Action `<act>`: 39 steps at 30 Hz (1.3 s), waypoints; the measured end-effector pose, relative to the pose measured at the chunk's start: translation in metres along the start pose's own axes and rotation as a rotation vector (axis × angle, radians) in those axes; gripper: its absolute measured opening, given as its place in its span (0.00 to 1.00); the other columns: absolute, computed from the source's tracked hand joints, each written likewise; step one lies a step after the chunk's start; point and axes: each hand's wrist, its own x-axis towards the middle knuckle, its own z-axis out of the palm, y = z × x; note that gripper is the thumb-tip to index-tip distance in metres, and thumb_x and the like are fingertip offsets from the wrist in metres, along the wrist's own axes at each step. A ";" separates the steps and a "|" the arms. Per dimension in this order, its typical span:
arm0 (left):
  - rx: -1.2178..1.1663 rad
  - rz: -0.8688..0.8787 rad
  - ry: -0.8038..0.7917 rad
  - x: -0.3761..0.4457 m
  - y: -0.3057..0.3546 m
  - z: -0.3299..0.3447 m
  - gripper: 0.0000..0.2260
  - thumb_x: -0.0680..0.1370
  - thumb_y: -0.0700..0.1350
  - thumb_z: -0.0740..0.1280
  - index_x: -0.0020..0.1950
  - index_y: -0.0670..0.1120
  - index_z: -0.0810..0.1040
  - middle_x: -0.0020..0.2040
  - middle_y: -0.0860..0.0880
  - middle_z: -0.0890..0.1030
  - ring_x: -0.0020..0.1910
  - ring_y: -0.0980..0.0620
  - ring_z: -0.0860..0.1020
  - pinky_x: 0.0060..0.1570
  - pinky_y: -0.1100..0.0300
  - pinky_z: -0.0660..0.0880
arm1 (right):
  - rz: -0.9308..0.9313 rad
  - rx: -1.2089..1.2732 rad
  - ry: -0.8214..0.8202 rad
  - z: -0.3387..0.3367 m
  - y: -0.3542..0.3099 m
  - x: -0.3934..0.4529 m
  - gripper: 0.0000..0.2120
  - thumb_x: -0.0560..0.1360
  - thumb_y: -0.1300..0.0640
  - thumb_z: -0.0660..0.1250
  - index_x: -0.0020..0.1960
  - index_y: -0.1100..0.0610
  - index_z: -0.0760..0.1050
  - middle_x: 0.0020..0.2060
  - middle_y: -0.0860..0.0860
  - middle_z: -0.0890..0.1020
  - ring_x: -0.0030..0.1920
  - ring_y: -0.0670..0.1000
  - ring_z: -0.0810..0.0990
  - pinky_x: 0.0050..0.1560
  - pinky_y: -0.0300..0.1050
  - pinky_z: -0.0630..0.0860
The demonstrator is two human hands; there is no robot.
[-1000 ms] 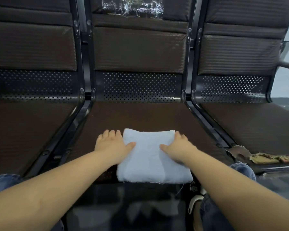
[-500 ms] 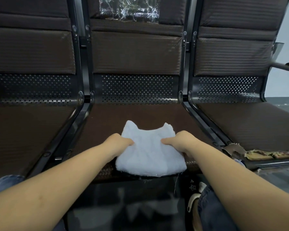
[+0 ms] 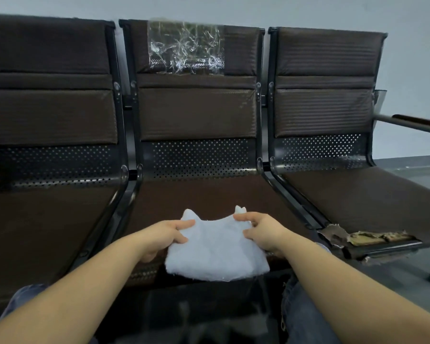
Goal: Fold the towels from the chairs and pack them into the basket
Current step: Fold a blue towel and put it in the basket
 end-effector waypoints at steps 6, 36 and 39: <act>-0.022 0.049 0.079 -0.018 0.005 -0.005 0.25 0.77 0.34 0.62 0.72 0.51 0.69 0.76 0.48 0.61 0.73 0.47 0.62 0.72 0.50 0.60 | -0.042 0.034 0.060 -0.011 -0.012 -0.022 0.24 0.77 0.67 0.61 0.69 0.48 0.70 0.65 0.54 0.72 0.53 0.54 0.77 0.47 0.41 0.76; 0.027 0.146 0.118 -0.014 0.092 -0.079 0.26 0.78 0.37 0.65 0.75 0.52 0.64 0.60 0.53 0.77 0.54 0.52 0.78 0.43 0.59 0.78 | -0.152 0.111 0.018 -0.063 -0.102 0.021 0.27 0.76 0.68 0.64 0.71 0.49 0.67 0.49 0.45 0.76 0.48 0.49 0.77 0.39 0.41 0.76; 0.054 0.135 0.100 0.021 0.094 -0.093 0.27 0.78 0.38 0.65 0.75 0.53 0.63 0.60 0.54 0.76 0.54 0.53 0.78 0.43 0.60 0.79 | -0.135 0.100 0.013 -0.060 -0.105 0.058 0.28 0.76 0.67 0.64 0.71 0.48 0.67 0.50 0.45 0.76 0.48 0.48 0.78 0.40 0.39 0.77</act>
